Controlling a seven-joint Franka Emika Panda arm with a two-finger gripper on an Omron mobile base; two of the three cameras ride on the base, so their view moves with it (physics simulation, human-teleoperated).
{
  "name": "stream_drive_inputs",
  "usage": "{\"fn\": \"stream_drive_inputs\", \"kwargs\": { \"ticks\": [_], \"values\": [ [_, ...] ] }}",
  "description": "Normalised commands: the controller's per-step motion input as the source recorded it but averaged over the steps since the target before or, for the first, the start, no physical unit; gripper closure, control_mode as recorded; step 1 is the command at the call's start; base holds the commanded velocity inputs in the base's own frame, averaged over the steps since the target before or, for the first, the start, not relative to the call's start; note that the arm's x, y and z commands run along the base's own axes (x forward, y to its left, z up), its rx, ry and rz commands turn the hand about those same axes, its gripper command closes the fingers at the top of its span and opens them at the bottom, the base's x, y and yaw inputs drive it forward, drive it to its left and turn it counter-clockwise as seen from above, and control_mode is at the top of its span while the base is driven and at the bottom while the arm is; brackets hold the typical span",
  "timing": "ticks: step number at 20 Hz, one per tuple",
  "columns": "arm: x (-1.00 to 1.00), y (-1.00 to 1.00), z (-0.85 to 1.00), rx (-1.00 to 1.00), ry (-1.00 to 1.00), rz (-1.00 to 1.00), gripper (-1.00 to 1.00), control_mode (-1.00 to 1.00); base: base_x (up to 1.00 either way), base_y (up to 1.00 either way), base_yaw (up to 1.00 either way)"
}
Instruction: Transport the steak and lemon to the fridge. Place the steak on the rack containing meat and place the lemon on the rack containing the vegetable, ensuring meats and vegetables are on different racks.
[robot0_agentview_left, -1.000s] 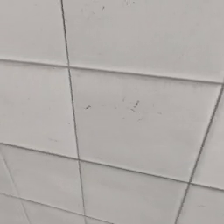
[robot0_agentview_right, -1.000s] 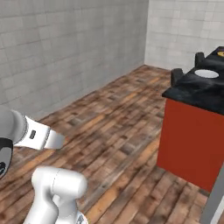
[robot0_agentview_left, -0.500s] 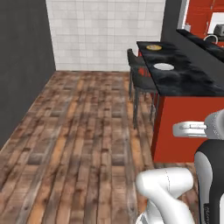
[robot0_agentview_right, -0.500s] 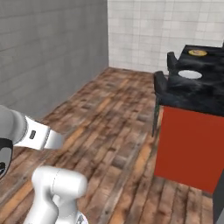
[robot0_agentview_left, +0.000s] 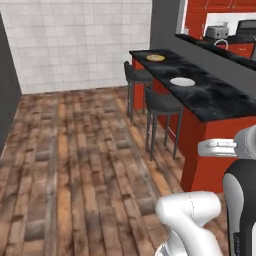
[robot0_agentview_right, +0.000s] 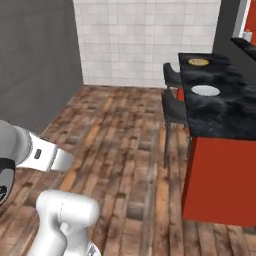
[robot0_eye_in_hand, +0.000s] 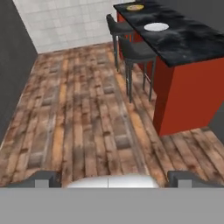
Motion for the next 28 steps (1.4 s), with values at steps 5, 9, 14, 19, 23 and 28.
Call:
{"fn": "stream_drive_inputs", "kwargs": {
  "ticks": [5, 9, 14, 19, 23, 28],
  "values": [
    [0.00, 0.00, 0.00, 0.00, 0.00, 0.00, -1.00, 1.00, 1.00, 1.00, -0.51],
    [0.00, 0.00, 0.00, 0.00, 0.00, 0.00, -1.00, 1.00, 1.00, 1.00, -0.51],
    [0.00, 0.00, 0.00, 0.00, 0.00, 0.00, -1.00, 1.00, 1.00, 1.00, -0.51],
    [0.00, 0.00, 0.00, 0.00, 0.00, 0.00, -1.00, 1.00, 1.00, 1.00, -0.51],
    [0.00, 0.00, 0.00, 0.00, 0.00, 0.00, -1.00, 1.00, 1.00, 1.00, -0.49],
    [0.00, 0.00, 0.00, 0.00, 0.00, 0.00, -1.00, 1.00, 0.92, 1.00, -0.46]
  ]
}}
